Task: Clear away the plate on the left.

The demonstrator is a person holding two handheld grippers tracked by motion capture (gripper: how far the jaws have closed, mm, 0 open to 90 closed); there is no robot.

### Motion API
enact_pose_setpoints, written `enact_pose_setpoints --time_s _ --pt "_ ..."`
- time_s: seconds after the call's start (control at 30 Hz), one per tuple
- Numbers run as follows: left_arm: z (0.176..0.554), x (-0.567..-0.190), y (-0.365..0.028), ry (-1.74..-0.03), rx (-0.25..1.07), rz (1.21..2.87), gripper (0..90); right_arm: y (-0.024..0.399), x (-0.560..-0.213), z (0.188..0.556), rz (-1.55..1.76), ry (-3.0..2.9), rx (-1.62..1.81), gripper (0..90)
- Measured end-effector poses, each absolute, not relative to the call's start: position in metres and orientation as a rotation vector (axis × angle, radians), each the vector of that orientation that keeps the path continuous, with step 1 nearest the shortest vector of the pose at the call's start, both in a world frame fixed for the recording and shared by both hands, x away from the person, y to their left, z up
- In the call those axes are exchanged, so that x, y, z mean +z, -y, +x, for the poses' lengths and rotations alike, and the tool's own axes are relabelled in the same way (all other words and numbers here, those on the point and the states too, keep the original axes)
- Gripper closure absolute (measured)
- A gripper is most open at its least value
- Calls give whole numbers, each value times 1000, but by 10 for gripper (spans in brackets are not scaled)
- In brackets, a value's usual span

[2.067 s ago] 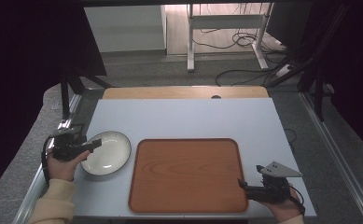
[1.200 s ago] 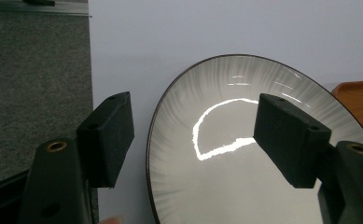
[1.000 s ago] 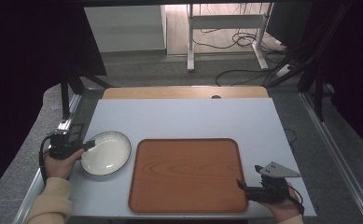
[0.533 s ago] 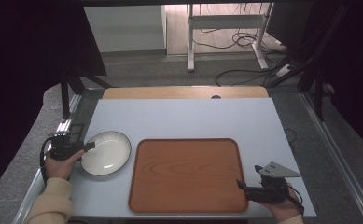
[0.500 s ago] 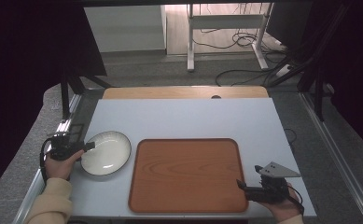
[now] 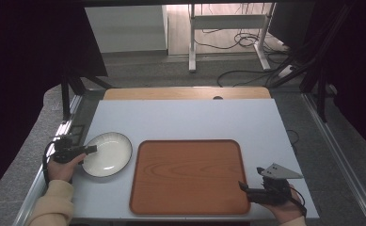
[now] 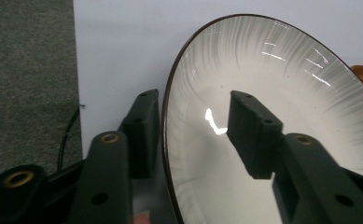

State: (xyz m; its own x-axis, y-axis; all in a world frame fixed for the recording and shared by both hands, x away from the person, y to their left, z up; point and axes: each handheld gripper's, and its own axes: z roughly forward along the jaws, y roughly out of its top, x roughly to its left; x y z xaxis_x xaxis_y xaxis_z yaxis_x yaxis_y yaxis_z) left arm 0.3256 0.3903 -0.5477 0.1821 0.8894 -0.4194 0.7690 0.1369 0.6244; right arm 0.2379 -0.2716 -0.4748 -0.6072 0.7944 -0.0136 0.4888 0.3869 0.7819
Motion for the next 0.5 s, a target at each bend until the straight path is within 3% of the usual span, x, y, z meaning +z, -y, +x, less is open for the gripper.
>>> enact_pose_setpoints --time_s 0.5 --pt "329 -552 -390 -1652 163 1626 653 272 -475 238 1112 -2265 1070 169"
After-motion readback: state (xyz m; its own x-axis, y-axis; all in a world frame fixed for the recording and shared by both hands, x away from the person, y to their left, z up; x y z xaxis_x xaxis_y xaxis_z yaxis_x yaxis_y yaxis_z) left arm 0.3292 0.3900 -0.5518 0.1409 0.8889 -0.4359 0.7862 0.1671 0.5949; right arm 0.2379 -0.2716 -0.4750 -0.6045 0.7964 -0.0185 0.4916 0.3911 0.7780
